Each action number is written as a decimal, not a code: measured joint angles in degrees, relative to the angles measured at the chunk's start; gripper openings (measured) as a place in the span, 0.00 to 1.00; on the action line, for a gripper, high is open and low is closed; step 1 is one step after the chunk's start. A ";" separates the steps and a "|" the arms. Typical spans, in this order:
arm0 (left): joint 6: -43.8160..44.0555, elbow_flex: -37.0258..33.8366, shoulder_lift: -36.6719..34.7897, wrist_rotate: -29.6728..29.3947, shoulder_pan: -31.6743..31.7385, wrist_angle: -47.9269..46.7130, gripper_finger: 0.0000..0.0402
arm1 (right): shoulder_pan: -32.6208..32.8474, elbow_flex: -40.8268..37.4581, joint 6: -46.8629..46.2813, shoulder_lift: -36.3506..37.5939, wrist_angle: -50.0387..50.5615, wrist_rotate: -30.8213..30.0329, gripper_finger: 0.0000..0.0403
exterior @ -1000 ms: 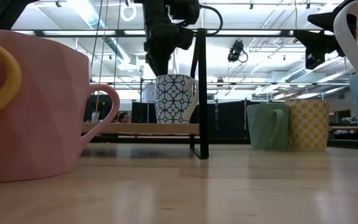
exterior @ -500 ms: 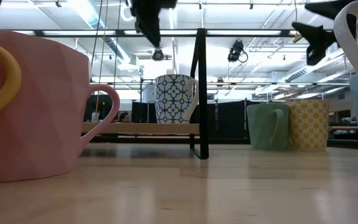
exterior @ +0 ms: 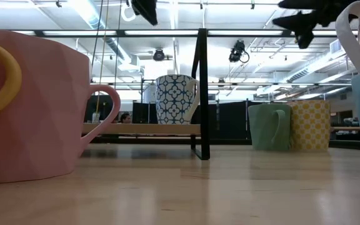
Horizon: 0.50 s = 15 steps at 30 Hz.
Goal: Place coffee mugs
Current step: Put the green mug on the shelf
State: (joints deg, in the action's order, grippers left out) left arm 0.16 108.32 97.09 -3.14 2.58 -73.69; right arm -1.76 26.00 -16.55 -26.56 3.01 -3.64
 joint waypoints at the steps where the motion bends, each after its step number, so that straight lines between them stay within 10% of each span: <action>1: 0.77 0.02 -0.41 -0.44 -0.42 -0.20 0.35 | 0.00 1.76 -0.03 -2.20 2.27 -0.23 0.48; 8: 7.58 -1.78 -4.73 -8.99 -5.30 -0.44 0.35 | 0.00 9.64 -0.20 -15.69 10.97 -1.23 0.48; 15: 16.40 -25.94 -16.08 -13.28 -10.57 15.34 0.35 | -0.34 10.82 0.06 -23.03 10.92 -1.31 0.48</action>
State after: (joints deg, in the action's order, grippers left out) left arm 16.56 82.38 81.00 -16.42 -7.99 -58.35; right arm -2.10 36.82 -16.49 -49.59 13.93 -4.95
